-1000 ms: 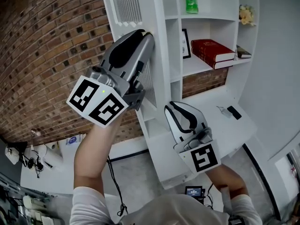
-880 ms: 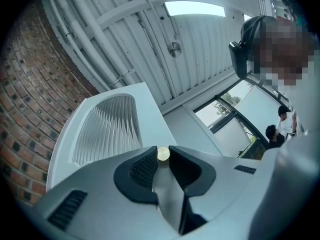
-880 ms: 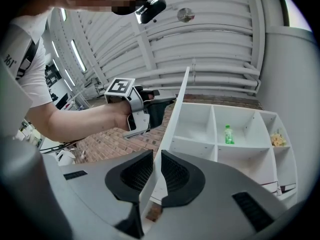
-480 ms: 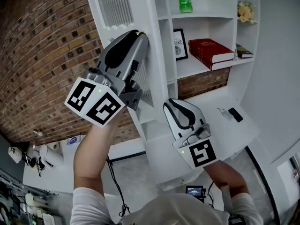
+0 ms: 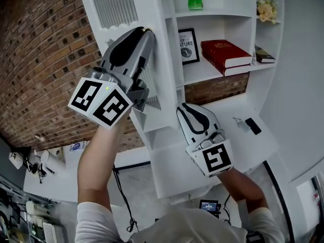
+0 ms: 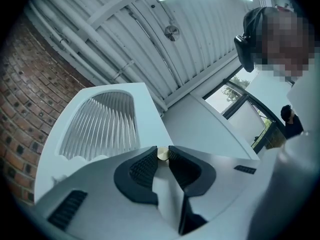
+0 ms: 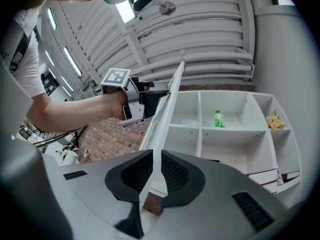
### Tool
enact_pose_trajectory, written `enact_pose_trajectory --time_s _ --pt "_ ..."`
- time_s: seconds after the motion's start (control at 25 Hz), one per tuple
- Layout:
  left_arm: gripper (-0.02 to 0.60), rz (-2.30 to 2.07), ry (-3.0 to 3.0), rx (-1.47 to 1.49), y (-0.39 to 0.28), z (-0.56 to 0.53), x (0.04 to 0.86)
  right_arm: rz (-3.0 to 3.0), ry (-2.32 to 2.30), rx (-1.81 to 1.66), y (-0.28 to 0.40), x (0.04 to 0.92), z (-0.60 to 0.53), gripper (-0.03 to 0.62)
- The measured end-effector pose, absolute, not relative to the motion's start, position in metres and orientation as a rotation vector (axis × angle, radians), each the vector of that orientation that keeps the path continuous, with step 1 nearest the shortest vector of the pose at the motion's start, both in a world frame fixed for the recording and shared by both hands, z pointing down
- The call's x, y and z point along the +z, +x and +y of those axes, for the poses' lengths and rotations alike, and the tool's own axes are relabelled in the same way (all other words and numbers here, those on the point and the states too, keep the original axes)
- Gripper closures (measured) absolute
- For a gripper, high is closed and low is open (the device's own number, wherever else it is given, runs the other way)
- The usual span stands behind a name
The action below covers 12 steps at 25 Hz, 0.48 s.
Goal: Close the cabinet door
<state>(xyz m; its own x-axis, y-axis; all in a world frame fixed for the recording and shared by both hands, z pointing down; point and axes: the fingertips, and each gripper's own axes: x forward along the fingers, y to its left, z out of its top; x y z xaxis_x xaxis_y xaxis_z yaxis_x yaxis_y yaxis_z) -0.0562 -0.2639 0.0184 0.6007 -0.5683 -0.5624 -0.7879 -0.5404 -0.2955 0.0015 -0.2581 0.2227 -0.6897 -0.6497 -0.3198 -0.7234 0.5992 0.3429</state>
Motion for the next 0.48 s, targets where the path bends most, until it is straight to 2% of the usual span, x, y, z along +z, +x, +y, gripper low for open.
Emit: enact_pose_trajectory --time_s 0.48 --pt "0.505 1.081 -2.307 0.52 -0.046 -0.28 0.017 2.681 -1.142 0.665 0.001 0.233 -0.285 0.526"
